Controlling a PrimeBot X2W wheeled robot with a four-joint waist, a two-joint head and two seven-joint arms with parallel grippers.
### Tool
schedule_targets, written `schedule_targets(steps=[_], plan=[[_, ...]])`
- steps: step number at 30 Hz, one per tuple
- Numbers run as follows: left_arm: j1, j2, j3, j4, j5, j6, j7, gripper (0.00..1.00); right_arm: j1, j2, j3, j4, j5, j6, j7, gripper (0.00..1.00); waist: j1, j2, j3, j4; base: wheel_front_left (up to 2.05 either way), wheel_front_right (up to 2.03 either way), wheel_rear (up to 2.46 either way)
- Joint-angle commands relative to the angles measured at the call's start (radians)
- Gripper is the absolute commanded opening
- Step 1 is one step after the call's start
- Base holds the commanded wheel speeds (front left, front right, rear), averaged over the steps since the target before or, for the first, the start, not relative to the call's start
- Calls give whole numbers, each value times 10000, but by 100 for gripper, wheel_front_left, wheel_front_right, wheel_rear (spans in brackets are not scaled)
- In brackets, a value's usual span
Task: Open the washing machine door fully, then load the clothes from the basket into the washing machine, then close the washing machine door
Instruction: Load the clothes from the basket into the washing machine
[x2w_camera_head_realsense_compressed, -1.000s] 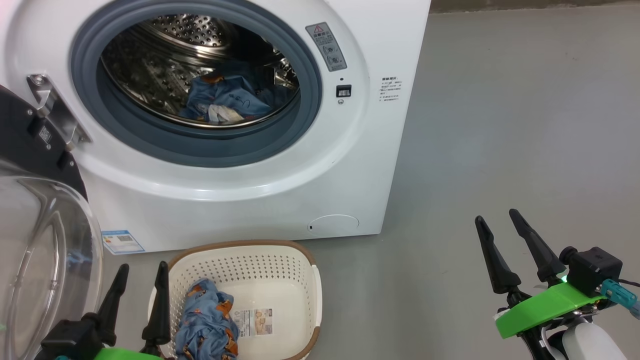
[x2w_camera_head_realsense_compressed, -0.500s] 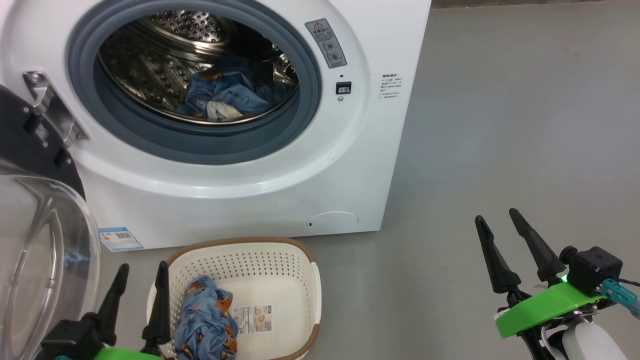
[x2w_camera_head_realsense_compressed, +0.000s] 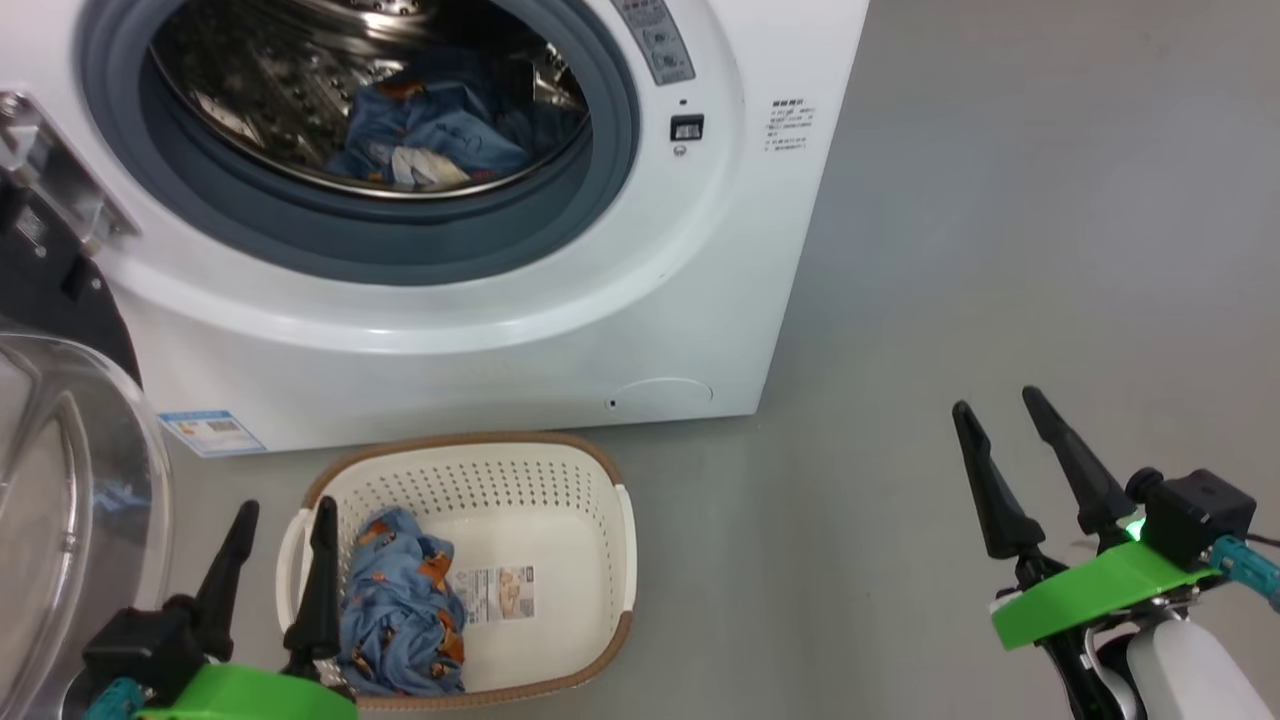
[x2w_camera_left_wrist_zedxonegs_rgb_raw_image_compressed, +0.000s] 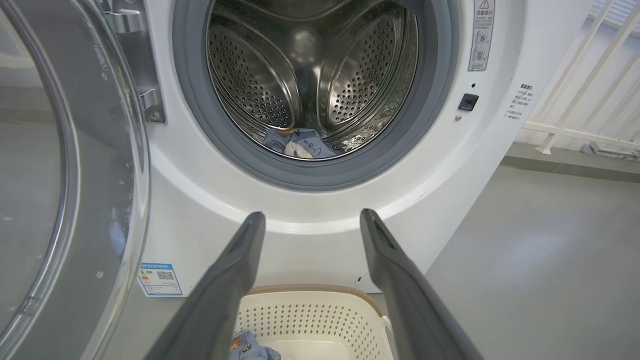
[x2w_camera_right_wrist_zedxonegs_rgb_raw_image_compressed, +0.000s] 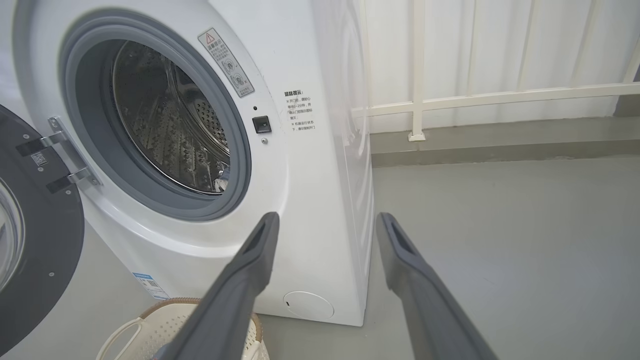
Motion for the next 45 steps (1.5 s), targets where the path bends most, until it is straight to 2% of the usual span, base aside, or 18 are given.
schedule_targets(steps=[1, 14, 31, 40, 45], plan=[[-479, 194, 357, -137, -22, -97, -93, 100, -267, -66, 157, -295, -63, 27, -48, 100, 0, 0, 303, -30, 0, 0, 0], [-1938, 182, 299, 1310, -327, -702, -19, 100, -942, 154, -88, -678, -278, 27, -48, 100, 0, 0, 2055, -157, 0, 0, 0], [-4455, 115, -198, 5300, -488, -1604, -50, 100, -1731, 406, -301, -1172, -536, 27, -48, 100, 0, 0, 4078, -395, 0, 0, 0], [-5648, -36, -684, 7338, -785, -1764, -65, 100, -2019, 495, -347, -1308, -624, 27, -48, 100, 0, 0, 4879, -482, 0, 0, 0], [-6344, -53, -1263, 8196, -1109, -1775, -14, 100, -2199, 538, -364, -1410, -662, 27, -48, 100, 0, 0, 5383, -556, 0, 0, 0]])
